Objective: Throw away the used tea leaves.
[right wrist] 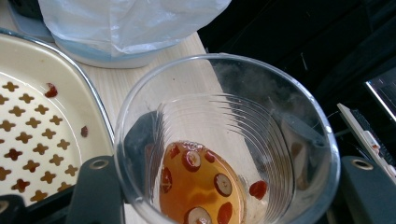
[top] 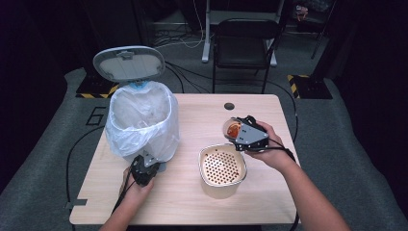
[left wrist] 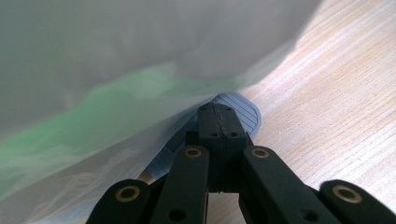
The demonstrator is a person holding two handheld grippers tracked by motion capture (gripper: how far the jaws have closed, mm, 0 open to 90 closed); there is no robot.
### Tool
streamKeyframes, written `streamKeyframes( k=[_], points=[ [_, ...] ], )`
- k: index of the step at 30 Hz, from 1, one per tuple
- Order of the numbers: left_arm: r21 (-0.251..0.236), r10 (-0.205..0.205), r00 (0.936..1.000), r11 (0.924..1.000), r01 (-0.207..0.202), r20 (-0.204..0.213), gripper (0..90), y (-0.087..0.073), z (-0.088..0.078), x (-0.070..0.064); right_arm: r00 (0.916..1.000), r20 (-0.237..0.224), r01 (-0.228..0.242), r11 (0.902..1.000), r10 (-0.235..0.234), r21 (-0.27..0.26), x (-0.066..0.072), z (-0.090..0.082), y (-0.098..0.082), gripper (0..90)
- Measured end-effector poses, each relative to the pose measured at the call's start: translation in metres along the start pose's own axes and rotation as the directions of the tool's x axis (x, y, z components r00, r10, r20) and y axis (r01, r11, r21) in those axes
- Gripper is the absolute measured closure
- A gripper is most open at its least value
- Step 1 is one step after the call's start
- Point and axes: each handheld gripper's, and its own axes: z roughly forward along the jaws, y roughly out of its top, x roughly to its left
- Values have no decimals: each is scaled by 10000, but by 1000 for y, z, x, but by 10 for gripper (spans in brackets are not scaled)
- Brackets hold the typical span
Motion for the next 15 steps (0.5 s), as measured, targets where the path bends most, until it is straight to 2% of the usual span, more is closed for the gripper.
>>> streamKeyframes(
  k=[2, 7, 9, 11, 14, 15],
  points=[
    [2, 1, 10000, 10000, -1, 4, 900, 0, 0, 0, 9999, 105, 133, 9999, -133, 23, 1, 0, 0, 363],
    [-3, 19, 10000, 10000, -19, -6, 900, 0, 0, 0, 9945, 269, 1007, 9948, -1010, 137, 8, -3, 3, 364],
    [-5, 3, 10000, 10000, -3, -8, 900, 0, 0, 0, 9871, 320, 1562, 9876, -1567, 168, 12, -3, 4, 365],
    [-8, 3, 10000, 10000, -3, -8, 900, 0, 0, 0, 9841, 190, 1761, 9843, -1764, 137, 16, -4, 5, 367],
    [29, 36, 10000, 10000, -36, 8, 900, 0, 0, 0, 9718, 167, 2351, 9720, -2350, -24, 19, -5, 7, 372],
    [33, 33, 10000, 10000, -33, 15, 900, 0, 0, 0, 9720, 94, 2349, 9719, -2347, -150, 20, -5, 7, 374]
  ],
)
